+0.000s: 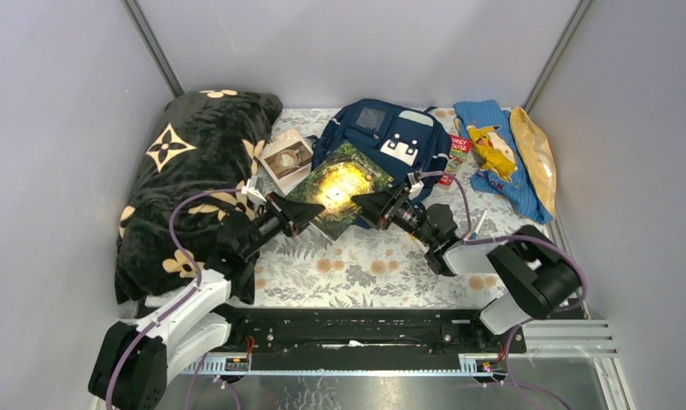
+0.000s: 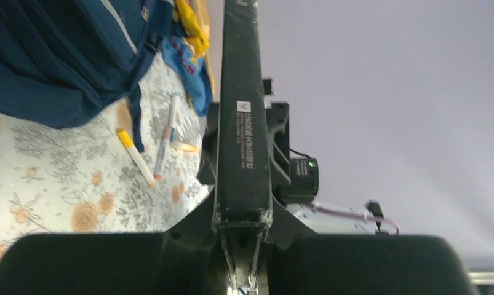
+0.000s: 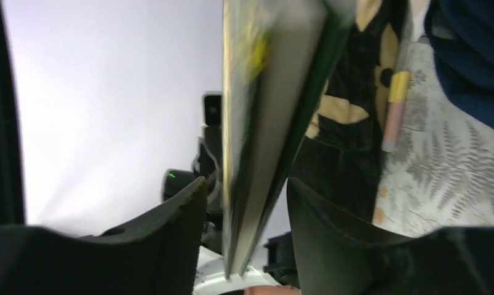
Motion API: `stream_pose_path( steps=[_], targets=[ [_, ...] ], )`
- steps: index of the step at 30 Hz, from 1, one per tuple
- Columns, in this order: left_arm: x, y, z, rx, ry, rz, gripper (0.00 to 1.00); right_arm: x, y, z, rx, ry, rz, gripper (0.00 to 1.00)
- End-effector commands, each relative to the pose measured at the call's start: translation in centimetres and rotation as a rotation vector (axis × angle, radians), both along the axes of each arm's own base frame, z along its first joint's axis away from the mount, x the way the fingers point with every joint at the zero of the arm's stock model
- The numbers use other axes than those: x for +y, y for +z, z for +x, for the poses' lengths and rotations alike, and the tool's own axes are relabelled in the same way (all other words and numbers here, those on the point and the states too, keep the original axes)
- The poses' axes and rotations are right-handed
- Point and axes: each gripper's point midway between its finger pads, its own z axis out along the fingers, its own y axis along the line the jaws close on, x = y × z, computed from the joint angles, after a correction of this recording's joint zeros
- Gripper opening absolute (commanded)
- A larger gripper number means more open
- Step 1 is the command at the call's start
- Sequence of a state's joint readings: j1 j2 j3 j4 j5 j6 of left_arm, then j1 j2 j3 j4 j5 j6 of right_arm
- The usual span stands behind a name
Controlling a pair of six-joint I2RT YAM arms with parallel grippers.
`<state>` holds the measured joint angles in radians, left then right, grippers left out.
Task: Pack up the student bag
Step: Pick up the book from the center of the board.
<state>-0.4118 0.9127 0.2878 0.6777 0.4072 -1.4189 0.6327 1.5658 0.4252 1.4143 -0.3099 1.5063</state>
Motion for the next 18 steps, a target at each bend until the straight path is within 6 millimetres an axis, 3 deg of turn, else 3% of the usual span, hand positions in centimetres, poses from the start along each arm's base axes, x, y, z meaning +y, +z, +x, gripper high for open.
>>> stream_pose_path(
  steps=[1,4,8,9,13,18],
  targets=[
    [2.2,4.7,2.0,-0.103,0.106,0.136,0.0,-1.6,-1.5,0.2,-0.031,-0.012,-0.267,0.65],
    [4.0,5.5,3.2,-0.064,0.147,0.267,0.0,-5.4,-5.0,1.7,-0.046,-0.124,-0.709,0.7],
    [5.8,5.8,4.5,-0.007,0.16,0.368,0.0,-8.7,-5.6,3.3,-0.192,-0.115,-1.122,0.65],
    [6.4,5.6,4.9,0.012,0.173,0.396,0.0,-8.5,-5.1,4.0,-0.234,-0.084,-1.179,0.62],
    [7.6,5.8,6.2,0.034,0.169,0.44,0.0,-7.2,-7.4,5.0,-0.266,0.132,-1.34,0.52],
    [8.7,7.3,7.0,0.004,0.166,0.452,0.0,-4.2,-8.9,6.0,-0.395,0.214,-1.435,0.55]
  ],
)
